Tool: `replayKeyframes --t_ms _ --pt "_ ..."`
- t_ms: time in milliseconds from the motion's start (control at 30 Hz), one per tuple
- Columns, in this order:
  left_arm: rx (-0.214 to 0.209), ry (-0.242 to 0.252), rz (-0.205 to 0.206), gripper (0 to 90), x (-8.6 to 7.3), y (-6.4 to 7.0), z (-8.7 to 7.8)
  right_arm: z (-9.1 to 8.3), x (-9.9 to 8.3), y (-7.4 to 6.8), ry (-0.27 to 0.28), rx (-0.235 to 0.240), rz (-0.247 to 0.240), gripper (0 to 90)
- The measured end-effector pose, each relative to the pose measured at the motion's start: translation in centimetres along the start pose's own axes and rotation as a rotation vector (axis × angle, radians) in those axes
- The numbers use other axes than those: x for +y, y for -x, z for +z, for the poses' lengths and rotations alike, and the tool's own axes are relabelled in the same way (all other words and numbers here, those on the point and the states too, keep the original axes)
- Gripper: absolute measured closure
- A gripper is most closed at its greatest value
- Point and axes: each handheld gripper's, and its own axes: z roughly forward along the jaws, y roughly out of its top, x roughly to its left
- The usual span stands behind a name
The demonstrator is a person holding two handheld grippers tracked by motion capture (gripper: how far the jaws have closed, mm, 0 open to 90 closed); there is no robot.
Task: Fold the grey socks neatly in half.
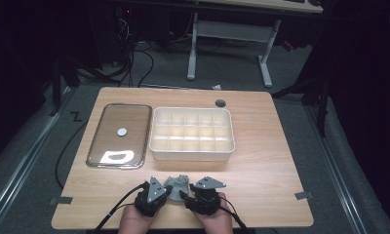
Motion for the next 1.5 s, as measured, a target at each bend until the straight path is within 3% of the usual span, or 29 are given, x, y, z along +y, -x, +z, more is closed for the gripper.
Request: replayKeyframes --t_ms 167,233,400,600,700,800,967,1267,1500 --pt "-0.019 -0.009 -0.007 90.0 -0.3 0.1 -0.6 0.2 0.1 -0.1 -0.005 0.035 0.002 52.8" --pt "-0.023 -0.022 0.008 90.0 -0.3 0.3 -0.9 0.3 0.1 -0.2 -0.005 0.036 -0.006 54.0" --pt "-0.047 -0.040 0.013 90.0 -0.5 0.6 -1.4 0.4 0.1 -0.6 -0.010 0.055 -0.010 62.1" --pt "-0.033 -0.033 0.025 90.0 -0.6 0.9 -1.4 0.4 0.0 -0.6 -0.018 0.074 0.001 69.9" --pt "-0.013 -0.027 0.061 90.0 -0.6 1.3 -1.3 0.4 0.0 -0.5 -0.025 0.095 0.009 75.8" --pt "0.000 -0.028 0.077 90.0 -0.6 1.5 -1.3 0.3 0.1 -0.7 -0.027 0.088 -0.013 79.2" --pt "-0.005 -0.023 0.069 90.0 -0.3 1.6 -0.8 -0.2 0.2 -0.5 -0.019 0.067 -0.020 81.0" --pt "-0.006 -0.028 0.060 90.0 0.9 2.1 0.6 -1.9 0.7 0.0 0.050 0.042 -0.036 81.9" --pt "-0.012 -0.002 0.048 90.0 1.1 2.4 1.4 -2.6 0.5 -0.5 0.089 0.047 -0.050 82.3"
